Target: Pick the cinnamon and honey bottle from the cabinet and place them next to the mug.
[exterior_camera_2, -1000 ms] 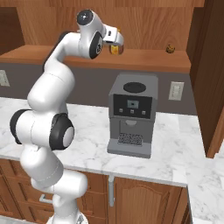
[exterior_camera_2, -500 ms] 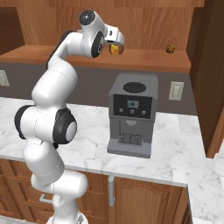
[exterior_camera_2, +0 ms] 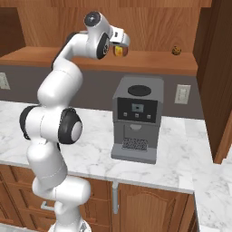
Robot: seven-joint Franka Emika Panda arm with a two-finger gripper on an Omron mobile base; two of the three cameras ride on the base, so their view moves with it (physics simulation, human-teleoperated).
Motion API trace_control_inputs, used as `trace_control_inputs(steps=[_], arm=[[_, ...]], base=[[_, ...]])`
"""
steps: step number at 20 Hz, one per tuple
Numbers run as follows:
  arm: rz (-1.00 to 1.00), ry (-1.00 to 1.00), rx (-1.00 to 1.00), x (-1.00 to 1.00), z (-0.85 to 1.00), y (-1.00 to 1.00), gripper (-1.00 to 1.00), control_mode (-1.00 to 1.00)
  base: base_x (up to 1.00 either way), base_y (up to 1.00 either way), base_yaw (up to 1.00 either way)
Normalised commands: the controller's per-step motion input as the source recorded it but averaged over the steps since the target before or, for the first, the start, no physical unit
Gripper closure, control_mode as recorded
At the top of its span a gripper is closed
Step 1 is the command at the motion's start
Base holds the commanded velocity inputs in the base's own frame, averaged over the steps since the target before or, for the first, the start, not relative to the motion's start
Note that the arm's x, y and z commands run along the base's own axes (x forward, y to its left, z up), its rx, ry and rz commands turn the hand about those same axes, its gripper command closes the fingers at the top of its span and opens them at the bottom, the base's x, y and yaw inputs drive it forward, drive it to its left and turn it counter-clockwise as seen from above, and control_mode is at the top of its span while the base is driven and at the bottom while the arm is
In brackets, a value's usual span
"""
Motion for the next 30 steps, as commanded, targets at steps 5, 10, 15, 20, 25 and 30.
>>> trace_control_inputs(steps=[5, 10, 15, 20, 25, 30], arm=[[-0.01, 0.0, 0.0, 0.12, 0.0, -0.08, -1.0, -1.0], [-0.01, 0.0, 0.0, 0.14, 0.0, -0.02, -1.0, -1.0], [0.0, 0.0, 0.0, 0.19, 0.0, 0.0, -1.0, -1.0], [-0.01, 0.0, 0.0, 0.19, 0.0, 0.0, -1.0, -1.0], [-0.01, 0.0, 0.0, 0.12, 0.0, 0.0, -1.0, -1.0], [-0.02, 0.0, 0.0, 0.1, 0.0, 0.0, -1.0, -1.0]], base=[[0.0, 0.0, 0.0], [0.0, 0.0, 0.0], [0.0, 0.0, 0.0], [0.0, 0.0, 0.0], [0.0, 0.0, 0.0], [0.0, 0.0, 0.0]])
